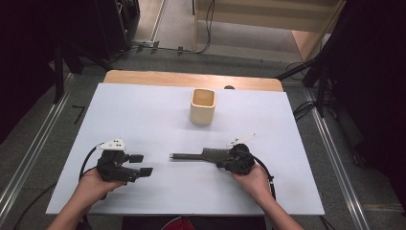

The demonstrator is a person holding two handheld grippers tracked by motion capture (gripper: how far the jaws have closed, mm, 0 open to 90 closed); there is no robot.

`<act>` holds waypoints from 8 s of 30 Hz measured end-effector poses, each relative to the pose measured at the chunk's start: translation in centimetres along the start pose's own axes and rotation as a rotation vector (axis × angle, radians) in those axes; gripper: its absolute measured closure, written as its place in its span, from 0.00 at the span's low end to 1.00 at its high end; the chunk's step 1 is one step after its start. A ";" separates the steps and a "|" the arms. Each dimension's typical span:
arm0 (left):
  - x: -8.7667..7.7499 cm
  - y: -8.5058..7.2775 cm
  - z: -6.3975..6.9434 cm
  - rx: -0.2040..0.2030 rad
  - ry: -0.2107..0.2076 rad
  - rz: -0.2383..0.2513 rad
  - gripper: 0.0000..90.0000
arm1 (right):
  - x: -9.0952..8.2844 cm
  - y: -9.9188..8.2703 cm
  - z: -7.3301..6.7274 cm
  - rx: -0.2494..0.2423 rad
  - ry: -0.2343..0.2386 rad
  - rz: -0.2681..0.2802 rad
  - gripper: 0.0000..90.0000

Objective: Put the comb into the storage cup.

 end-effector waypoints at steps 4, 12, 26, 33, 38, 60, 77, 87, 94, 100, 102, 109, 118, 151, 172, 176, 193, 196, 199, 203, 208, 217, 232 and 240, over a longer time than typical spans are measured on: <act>0.0 0.0 0.0 0.000 0.000 0.001 0.31 | 0.0 0.6 0.7 0.009 -0.012 0.014 0.97; 0.0 0.0 -0.1 -0.001 0.002 0.003 0.31 | 0.3 1.9 1.7 0.016 -0.037 0.028 0.97; 0.0 0.0 -0.1 0.001 0.003 0.000 0.31 | 1.0 3.9 2.7 0.018 -0.054 0.033 0.97; 0.0 0.0 -0.2 0.002 0.002 0.001 0.31 | 1.3 5.0 3.1 0.016 -0.061 0.036 0.97; 0.0 0.0 -0.2 0.001 0.001 0.001 0.31 | 1.7 5.4 3.2 0.015 -0.062 0.031 0.97; 0.0 0.1 -0.2 -0.002 0.002 0.004 0.31 | 4.3 8.1 1.8 -0.014 -0.035 0.014 0.97; 0.0 0.1 -0.2 -0.003 0.001 0.006 0.31 | 5.6 9.0 0.8 -0.033 -0.027 0.013 0.97; 0.0 0.1 -0.2 -0.004 -0.001 0.006 0.31 | 2.4 9.2 0.5 -0.053 -0.016 0.069 0.84; -0.1 0.2 -0.1 -0.010 -0.007 0.011 0.31 | 0.2 8.5 1.0 -0.030 0.041 0.133 0.66; -0.1 0.2 -0.1 -0.013 -0.011 0.012 0.31 | -1.5 7.5 0.4 -0.015 0.103 0.122 0.49; -0.1 0.2 -0.1 -0.012 -0.013 0.013 0.31 | -2.2 7.0 0.2 -0.028 0.104 0.136 0.46; 0.0 0.2 0.0 -0.010 -0.017 0.011 0.31 | -4.2 5.3 -0.3 -0.050 0.110 0.164 0.40; 0.0 0.2 0.0 -0.013 -0.019 0.011 0.31 | -5.5 3.5 -0.5 -0.085 0.119 0.160 0.30; 0.1 0.2 0.1 0.002 -0.005 0.020 0.31 | -7.8 -3.4 0.6 -0.056 0.059 0.172 0.28; 0.1 0.3 0.1 -0.015 -0.006 0.018 0.31 | -7.0 0.4 -1.2 -0.039 0.066 0.204 0.19; 0.2 0.3 0.0 -0.016 -0.004 0.014 0.31 | -6.3 1.2 -1.6 -0.029 0.075 0.201 0.19; 0.0 0.5 -0.1 -0.020 0.005 0.024 0.31 | -3.8 3.2 -2.8 -0.021 0.030 0.179 0.20; 0.0 0.5 -0.1 -0.021 0.005 0.024 0.31 | -3.5 3.5 -3.0 -0.020 0.035 0.183 0.20; 0.0 0.4 -0.1 -0.020 0.005 0.024 0.31 | -3.1 3.8 -3.2 -0.015 0.035 0.176 0.20; 0.0 0.5 -0.2 -0.022 0.007 0.025 0.31 | -2.6 4.2 -3.5 -0.010 0.033 0.173 0.20; 0.0 0.5 -0.2 -0.025 0.008 0.027 0.31 | -1.9 4.6 -3.7 -0.004 0.026 0.179 0.20; -0.1 0.5 -0.2 -0.029 0.007 0.024 0.31 | -0.7 4.7 -3.5 -0.003 -0.007 0.161 0.21; -0.1 0.5 -0.2 -0.033 0.006 0.026 0.31 | 0.2 3.8 -3.2 0.004 -0.047 0.158 0.24; -0.1 0.5 -0.3 -0.034 0.008 0.025 0.31 | 1.1 3.2 -3.3 0.003 -0.060 0.139 0.24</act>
Point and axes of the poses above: each handheld gripper's, and its own axes: x roughly forward along the jaws, y roughly out of its top, z roughly to its right, the point moved 10 cm from there along x, roughly forward along the jaws, and after that the axes turned 8 degrees about y, right-handed, at the moved point
